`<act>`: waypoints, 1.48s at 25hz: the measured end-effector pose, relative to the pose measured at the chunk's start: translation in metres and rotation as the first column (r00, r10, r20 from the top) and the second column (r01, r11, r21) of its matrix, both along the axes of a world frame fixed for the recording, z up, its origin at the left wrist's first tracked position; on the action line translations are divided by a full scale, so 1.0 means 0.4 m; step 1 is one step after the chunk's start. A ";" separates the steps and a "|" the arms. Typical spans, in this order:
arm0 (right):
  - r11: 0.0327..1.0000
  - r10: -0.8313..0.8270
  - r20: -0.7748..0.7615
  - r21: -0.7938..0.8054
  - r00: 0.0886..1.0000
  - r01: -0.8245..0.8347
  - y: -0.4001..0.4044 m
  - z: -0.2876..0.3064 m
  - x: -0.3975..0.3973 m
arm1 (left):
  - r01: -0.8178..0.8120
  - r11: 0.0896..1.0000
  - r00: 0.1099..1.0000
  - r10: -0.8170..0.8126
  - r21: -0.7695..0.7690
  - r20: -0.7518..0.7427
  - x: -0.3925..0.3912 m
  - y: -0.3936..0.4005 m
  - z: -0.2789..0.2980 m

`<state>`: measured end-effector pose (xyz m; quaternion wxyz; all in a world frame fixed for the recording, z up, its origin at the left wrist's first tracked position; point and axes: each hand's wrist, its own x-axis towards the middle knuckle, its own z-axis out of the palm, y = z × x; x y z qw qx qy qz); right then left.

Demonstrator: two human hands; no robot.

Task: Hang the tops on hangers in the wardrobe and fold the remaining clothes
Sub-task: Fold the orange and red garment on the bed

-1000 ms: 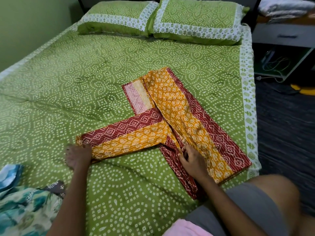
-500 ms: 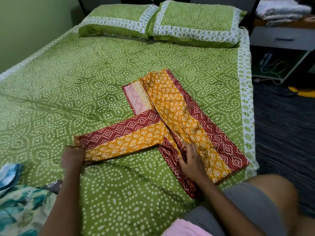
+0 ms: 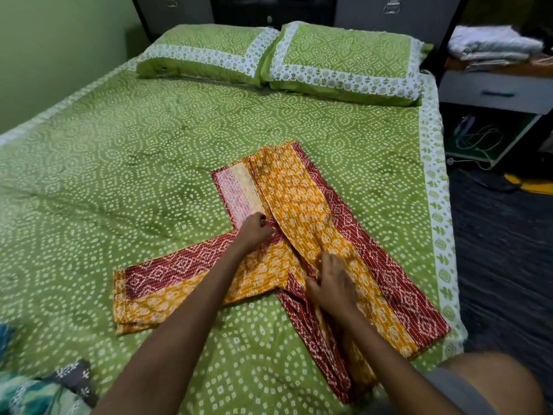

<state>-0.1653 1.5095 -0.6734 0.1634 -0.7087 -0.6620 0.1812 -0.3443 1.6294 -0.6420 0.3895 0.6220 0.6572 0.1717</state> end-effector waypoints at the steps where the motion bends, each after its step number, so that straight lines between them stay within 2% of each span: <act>1: 0.999 0.017 0.031 -0.043 0.999 -0.016 0.020 -0.010 0.000 | -0.024 1.000 1.000 0.024 -0.020 -0.009 0.023 0.043 -0.021; 3: 0.997 -0.023 -0.047 -0.077 0.999 0.020 0.059 -0.029 0.007 | -0.148 0.989 0.989 0.147 -0.029 -0.032 0.040 0.130 -0.068; 5: 0.978 -0.199 -0.301 -0.118 0.933 0.171 0.084 -0.054 0.021 | -0.296 0.955 0.955 0.296 -0.019 0.032 0.042 0.199 -0.109; 6: 0.952 -0.306 -0.461 -0.167 0.833 0.258 0.090 -0.060 0.031 | -0.383 0.923 0.914 0.384 -0.039 0.129 0.048 0.215 -0.101; 7: 0.916 -0.399 -0.603 -0.232 0.690 0.327 0.093 -0.061 0.041 | -0.459 0.884 0.850 0.467 -0.090 0.243 0.055 0.230 -0.093; 9: 0.836 -0.528 -0.747 -0.375 0.404 0.400 0.098 -0.055 0.058 | -0.570 0.805 0.733 0.588 -0.163 0.343 0.060 0.262 -0.074; 10: 0.820 -0.545 -0.769 -0.405 0.333 0.406 0.097 -0.052 0.065 | -0.583 0.790 0.708 0.609 -0.189 0.359 0.057 0.282 -0.072; 11: 0.843 -0.509 -0.789 -0.374 0.344 0.388 0.096 -0.050 0.067 | -0.567 0.799 0.711 0.598 -0.201 0.370 0.053 0.306 -0.073; 12: 0.878 -0.460 -0.781 -0.328 0.423 0.348 0.094 -0.050 0.063 | -0.531 0.822 0.735 0.568 -0.205 0.371 0.048 0.324 -0.065; 13: 0.911 -0.408 -0.734 -0.286 0.543 0.297 0.089 -0.051 0.054 | -0.505 0.841 0.759 0.540 -0.195 0.363 0.042 0.343 -0.059; 15: 0.948 -0.296 -0.509 -0.259 0.808 0.184 0.078 -0.073 0.036 | -0.505 0.856 0.794 0.511 -0.109 0.330 0.028 0.372 -0.048; 16: 0.955 -0.247 -0.396 -0.254 0.884 0.152 0.076 -0.080 0.033 | -0.528 0.848 0.795 0.512 -0.043 0.325 0.017 0.374 -0.042; 17: 0.962 -0.219 -0.346 -0.234 0.912 0.142 0.078 -0.079 0.029 | -0.554 0.831 0.796 0.512 0.048 0.323 0.000 0.370 -0.039; 18: 0.969 -0.209 -0.326 -0.197 0.922 0.150 0.076 -0.067 0.028 | -0.556 0.821 0.813 0.505 0.129 0.291 -0.018 0.357 -0.042; 19: 0.984 -0.177 -0.278 -0.082 0.944 0.160 0.071 -0.053 0.027 | -0.533 0.823 0.842 0.494 0.195 0.216 -0.041 0.344 -0.057; 21: 0.959 -0.121 -0.098 0.245 0.988 0.142 0.044 -0.041 0.014 | -0.467 0.861 0.884 0.450 0.198 0.127 -0.089 0.329 -0.098; 22: 0.934 -0.035 -0.027 0.355 0.999 0.042 0.021 -0.030 0.003 | -0.455 0.875 0.890 0.439 0.168 0.123 -0.108 0.331 -0.106; 23: 0.916 0.088 0.018 0.391 0.996 -0.088 -0.003 -0.030 -0.015 | -0.445 0.886 0.894 0.431 0.131 0.121 -0.117 0.340 -0.103; 25: 0.925 0.240 0.004 0.302 0.971 -0.230 -0.040 -0.028 -0.045 | -0.485 0.875 0.855 0.475 -0.005 0.206 -0.124 0.353 -0.086; 26: 0.946 0.231 -0.031 0.239 0.972 -0.218 -0.051 -0.026 -0.055 | -0.503 0.861 0.823 0.504 -0.076 0.262 -0.123 0.356 -0.073; 28: 0.951 0.196 -0.065 0.257 0.978 -0.173 -0.061 -0.018 -0.058 | -0.511 0.846 0.782 0.532 -0.154 0.325 -0.124 0.357 -0.062; 30: 0.938 0.263 -0.082 0.256 0.961 -0.235 -0.090 -0.014 -0.064 | -0.509 0.836 0.758 0.548 -0.203 0.355 -0.125 0.348 -0.057; 32: 0.928 0.309 -0.012 0.221 0.951 -0.299 -0.123 -0.027 -0.069 | -0.514 0.823 0.738 0.569 -0.244 0.364 -0.121 0.341 -0.050; 35: 0.973 0.155 -0.051 0.180 0.987 -0.143 -0.138 -0.038 -0.065 | -0.497 0.818 0.728 0.575 -0.291 0.373 -0.127 0.334 -0.038; 37: 0.986 0.065 -0.026 0.157 0.998 -0.060 -0.124 -0.034 -0.061 | -0.477 0.821 0.749 0.567 -0.313 0.344 -0.128 0.327 -0.040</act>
